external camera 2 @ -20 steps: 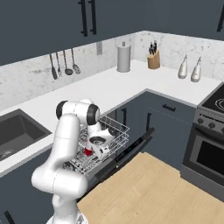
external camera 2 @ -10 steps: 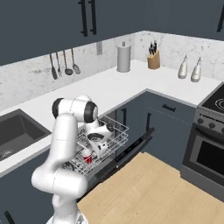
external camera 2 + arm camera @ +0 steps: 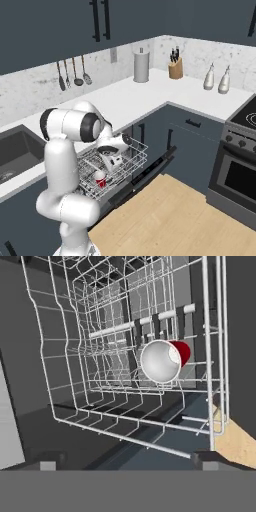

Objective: Pick up the cup and bowl from the counter, place them in the dishwasher, and close the dishwasher door.

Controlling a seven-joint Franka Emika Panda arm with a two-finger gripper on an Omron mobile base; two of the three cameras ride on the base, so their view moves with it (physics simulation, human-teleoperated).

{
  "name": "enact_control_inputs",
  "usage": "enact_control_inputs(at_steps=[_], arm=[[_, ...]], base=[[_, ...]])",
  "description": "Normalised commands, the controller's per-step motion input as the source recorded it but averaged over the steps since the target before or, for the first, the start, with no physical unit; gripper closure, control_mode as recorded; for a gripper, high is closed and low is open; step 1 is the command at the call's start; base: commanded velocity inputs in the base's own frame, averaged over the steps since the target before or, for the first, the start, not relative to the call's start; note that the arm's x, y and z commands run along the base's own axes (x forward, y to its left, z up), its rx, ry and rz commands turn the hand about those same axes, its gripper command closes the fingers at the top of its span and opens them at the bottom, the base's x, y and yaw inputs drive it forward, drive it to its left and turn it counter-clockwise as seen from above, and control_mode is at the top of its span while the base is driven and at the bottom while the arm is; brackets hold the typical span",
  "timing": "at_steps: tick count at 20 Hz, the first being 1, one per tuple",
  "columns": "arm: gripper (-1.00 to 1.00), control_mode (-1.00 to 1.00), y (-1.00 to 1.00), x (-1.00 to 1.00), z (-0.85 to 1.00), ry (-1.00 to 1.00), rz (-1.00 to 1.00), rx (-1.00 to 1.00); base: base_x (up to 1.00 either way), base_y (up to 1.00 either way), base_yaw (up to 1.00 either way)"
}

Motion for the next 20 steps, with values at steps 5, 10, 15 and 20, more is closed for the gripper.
enact_control_inputs(at_steps=[5,10,15,20], arm=[[-1.0,-1.0,0.0,0.07,1.0,0.0,0.0,0.06],[-1.0,-1.0,0.3,0.52,1.0,0.0,-0.01,0.01],[-1.0,-1.0,0.75,0.97,0.39,0.0,-0.02,-0.01],[-1.0,-1.0,0.47,0.89,-0.49,0.01,-0.01,-0.08]], base=[[0.0,0.0,0.0],[0.0,0.0,0.0],[0.0,0.0,0.0],[0.0,0.0,0.0]])
